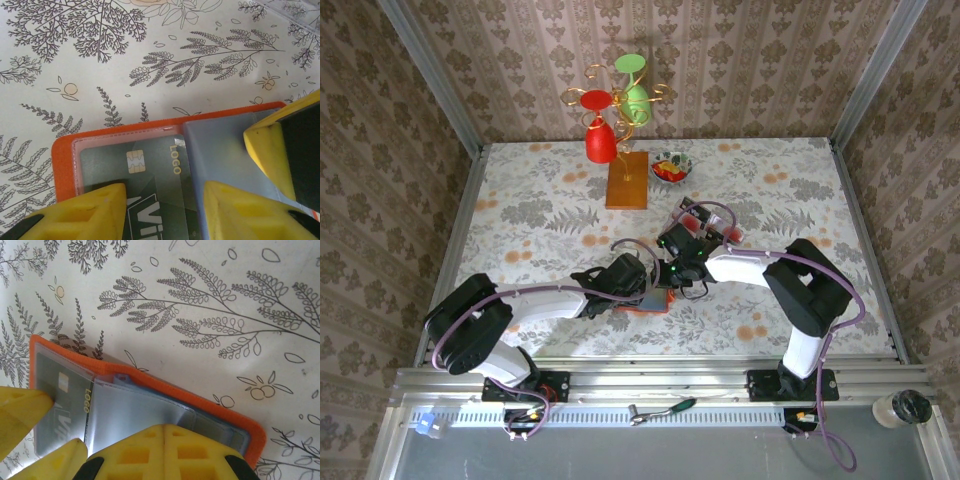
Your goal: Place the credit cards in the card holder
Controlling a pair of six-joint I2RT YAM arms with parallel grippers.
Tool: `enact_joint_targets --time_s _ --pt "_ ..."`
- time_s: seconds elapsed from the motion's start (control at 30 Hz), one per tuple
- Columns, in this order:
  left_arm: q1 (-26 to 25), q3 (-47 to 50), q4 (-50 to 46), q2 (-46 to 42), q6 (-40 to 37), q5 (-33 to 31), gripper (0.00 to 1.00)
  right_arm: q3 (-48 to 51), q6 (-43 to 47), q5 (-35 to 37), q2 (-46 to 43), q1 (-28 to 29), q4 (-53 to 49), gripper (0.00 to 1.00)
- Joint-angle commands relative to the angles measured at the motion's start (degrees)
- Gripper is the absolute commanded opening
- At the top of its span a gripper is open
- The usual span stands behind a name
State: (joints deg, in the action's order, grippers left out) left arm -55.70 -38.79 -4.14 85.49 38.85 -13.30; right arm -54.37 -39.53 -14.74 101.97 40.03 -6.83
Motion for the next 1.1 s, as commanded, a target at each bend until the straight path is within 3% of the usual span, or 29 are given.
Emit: enact_joint_targets --time_s 0.0,0.53,0.8,1.07 --pt "0.4 1.0 0.5 0.5 -1.3 0.6 0.46 0.7 -1.4 -1.6 1.0 0.4 0.9 0.00" --pt "-1.3 -1.4 -3.1 5.1 -2.8 -1.5 0.38 1.5 -2.7 -1.7 -1.7 0.2 1.9 0.00" --pt "-1.4 -1.2 -3.1 4.8 -2.1 -1.8 0.38 4.2 -4.0 0.7 -6.6 -0.3 1.9 0.30" --pt "-1.5 -1.1 -3.2 4.6 -2.1 -2.1 0.38 4.2 -4.3 -1.4 -3.7 -0.3 3.7 0.31"
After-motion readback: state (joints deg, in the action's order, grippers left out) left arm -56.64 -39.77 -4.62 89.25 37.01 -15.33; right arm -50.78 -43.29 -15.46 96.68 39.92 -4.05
